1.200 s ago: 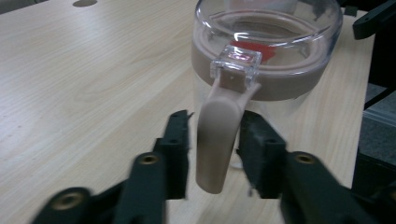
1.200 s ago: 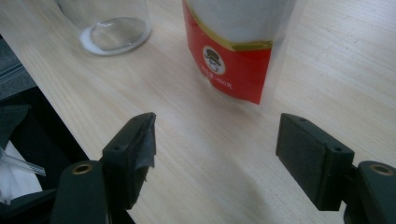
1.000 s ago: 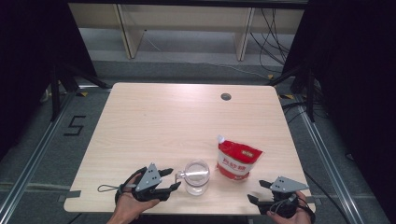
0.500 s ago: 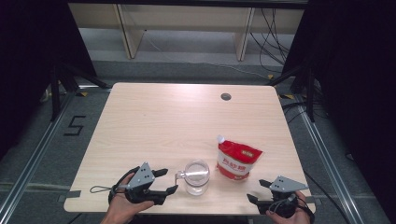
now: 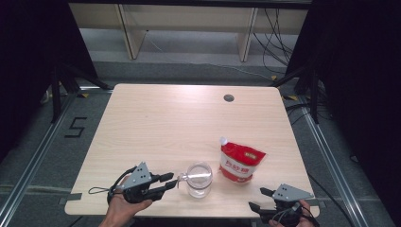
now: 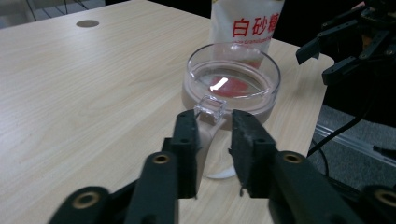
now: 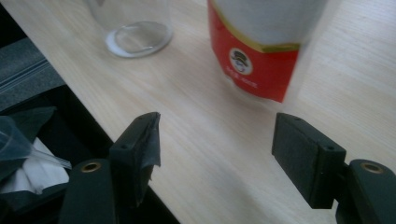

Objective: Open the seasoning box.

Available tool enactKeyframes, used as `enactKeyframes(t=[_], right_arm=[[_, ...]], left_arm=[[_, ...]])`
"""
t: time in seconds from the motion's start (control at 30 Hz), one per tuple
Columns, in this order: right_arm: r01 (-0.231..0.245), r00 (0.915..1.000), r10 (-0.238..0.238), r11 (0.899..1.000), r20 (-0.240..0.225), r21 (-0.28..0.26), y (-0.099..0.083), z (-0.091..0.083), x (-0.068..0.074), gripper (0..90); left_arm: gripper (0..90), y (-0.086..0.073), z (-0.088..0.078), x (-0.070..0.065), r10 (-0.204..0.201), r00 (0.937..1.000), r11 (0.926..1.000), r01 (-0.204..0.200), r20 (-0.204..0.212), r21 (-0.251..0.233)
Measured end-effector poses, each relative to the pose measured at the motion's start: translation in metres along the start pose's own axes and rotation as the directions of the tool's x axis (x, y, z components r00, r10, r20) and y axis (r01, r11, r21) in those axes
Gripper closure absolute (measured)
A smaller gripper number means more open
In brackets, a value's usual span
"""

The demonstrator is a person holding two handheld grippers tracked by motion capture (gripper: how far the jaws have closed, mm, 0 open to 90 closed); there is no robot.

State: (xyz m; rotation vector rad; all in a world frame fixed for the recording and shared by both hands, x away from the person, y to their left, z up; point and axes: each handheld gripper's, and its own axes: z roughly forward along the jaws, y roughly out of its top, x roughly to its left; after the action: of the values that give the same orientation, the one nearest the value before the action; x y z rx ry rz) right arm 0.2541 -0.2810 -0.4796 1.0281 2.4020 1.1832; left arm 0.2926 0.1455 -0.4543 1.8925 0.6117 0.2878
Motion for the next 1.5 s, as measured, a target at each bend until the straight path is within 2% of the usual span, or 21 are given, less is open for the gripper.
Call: enactKeyframes(t=[0.03, 0.17, 0.2, 0.23, 0.27, 0.4, 0.43, 0.5, 0.53, 0.63, 0.67, 0.73, 0.87, 0.93, 0.97, 1.17, 1.23, 1.27, 1.33, 1.43, 1.5], right_arm=[[-0.022, 0.9997, 0.022, 1.0, -0.014, 0.004, 0.0, 0.0, 0.005, 36.1], [0.034, 0.9991, -0.035, 0.999, -0.025, -0.019, 0.001, 0.0, 0.007, 38.9], [0.029, 0.9988, -0.03, 0.999, -0.04, -0.017, 0.002, 0.0, 0.008, 39.3], [-0.014, 0.999, 0.014, 1.0, -0.043, -0.002, 0.001, -0.001, 0.013, 40.3], [0.04, 0.998, -0.041, 0.999, -0.047, -0.035, 0.003, 0.001, 0.011, 41.6], [0.058, 0.9973, -0.06, 0.997, -0.042, -0.049, 0.005, 0.002, 0.014, 43.9], [0.055, 0.9977, -0.057, 0.997, -0.035, -0.051, 0.006, 0.002, 0.015, 44.5], [0.054, 0.9978, -0.056, 0.997, -0.037, -0.051, 0.006, 0.003, 0.015, 45.4], [0.06, 0.9974, -0.062, 0.997, -0.036, -0.052, 0.006, 0.003, 0.016, 46.1], [0.057, 0.997, -0.059, 0.997, -0.05, -0.045, 0.006, 0.006, 0.017, 46.8], [0.062, 0.9969, -0.064, 0.997, -0.045, -0.049, 0.007, 0.006, 0.017, 46.8], [0.064, 0.9965, -0.067, 0.996, -0.051, -0.055, 0.007, 0.006, 0.017, 46.8], [0.074, 0.996, -0.077, 0.995, -0.045, -0.063, 0.007, 0.005, 0.015, 46.8], [0.067, 0.9972, -0.069, 0.996, -0.031, -0.06, 0.007, 0.004, 0.016, 46.9], [0.048, 0.9981, -0.05, 0.998, -0.037, -0.05, 0.007, 0.004, 0.017, 46.8], [0.057, 0.997, -0.059, 0.997, -0.051, -0.047, 0.007, 0.007, 0.017, 47.0], [0.071, 0.9962, -0.074, 0.996, -0.047, -0.06, 0.007, 0.009, 0.018, 48.9], [0.055, 0.9963, -0.058, 0.997, -0.064, -0.048, 0.008, 0.009, 0.019, 52.6], [0.076, 0.995, -0.08, 0.995, -0.059, -0.072, 0.009, 0.009, 0.019, 55.8], [0.056, 0.9962, -0.061, 0.996, -0.063, -0.076, 0.01, 0.009, 0.021, 57.0], [0.078, 0.9947, -0.083, 0.993, -0.06, -0.085, 0.011, 0.01, 0.02, 58.9]], left_arm=[[80.7, 0.0, 0.001, -0.002, -0.019, 0.9998, 0.9998, 0.019, -0.006, -0.003], [86.4, 0.006, 0.002, -0.002, 0.001, 0.9999, 0.9998, -0.001, -0.012, -0.017], [87.6, 0.007, 0.002, -0.004, -0.007, 0.9997, 0.9999, 0.007, -0.022, -0.016], [88.6, 0.009, 0.003, -0.005, -0.022, 0.9995, 0.9996, 0.021, -0.024, -0.02], [89.2, 0.013, 0.005, -0.004, -0.004, 0.9996, 0.9998, 0.003, -0.027, -0.02], [89.2, 0.016, 0.011, -0.003, -0.012, 0.9998, 0.9994, 0.012, -0.014, -0.032], [89.2, 0.018, 0.014, -0.004, -0.032, 0.9992, 0.9991, 0.031, -0.023, -0.028], [89.3, 0.019, 0.015, -0.003, -0.012, 0.9997, 0.9996, 0.011, -0.022, -0.025], [89.2, 0.02, 0.018, -0.004, -0.046, 0.9986, 0.9987, 0.045, -0.026, -0.026], [89.3, 0.02, 0.022, -0.004, -0.043, 0.9987, 0.9989, 0.042, -0.027, -0.022], [89.3, 0.021, 0.023, -0.002, -0.011, 0.9997, 0.9999, 0.011, -0.024, -0.013], [89.3, 0.018, 0.027, -0.004, -0.04, 0.9987, 0.9992, 0.04, -0.03, -0.005], [89.2, 0.017, 0.028, -0.005, -0.031, 0.999, 0.9995, 0.031, -0.033, 0.002], [89.2, 0.017, 0.026, -0.003, -0.002, 0.9995, 1.0, 0.002, -0.032, -0.005], [89.2, 0.017, 0.026, -0.005, -0.04, 0.9984, 0.9992, 0.04, -0.04, -0.008], [89.1, 0.016, 0.025, -0.003, -0.006, 0.9992, 1.0, 0.006, -0.04, -0.006], [89.0, 0.016, 0.026, -0.003, -0.009, 0.9992, 0.9999, 0.009, -0.039, -0.009], [88.9, 0.016, 0.025, -0.002, -0.014, 0.9991, 0.9999, 0.014, -0.04, -0.007], [88.8, 0.016, 0.025, -0.002, -0.009, 0.9992, 0.9999, 0.008, -0.039, -0.009], [88.5, 0.015, 0.024, -0.003, -0.004, 0.9991, 1.0, 0.004, -0.043, -0.008], [88.1, 0.014, 0.024, -0.005, -0.028, 0.9984, 0.9996, 0.027, -0.049, -0.01]])
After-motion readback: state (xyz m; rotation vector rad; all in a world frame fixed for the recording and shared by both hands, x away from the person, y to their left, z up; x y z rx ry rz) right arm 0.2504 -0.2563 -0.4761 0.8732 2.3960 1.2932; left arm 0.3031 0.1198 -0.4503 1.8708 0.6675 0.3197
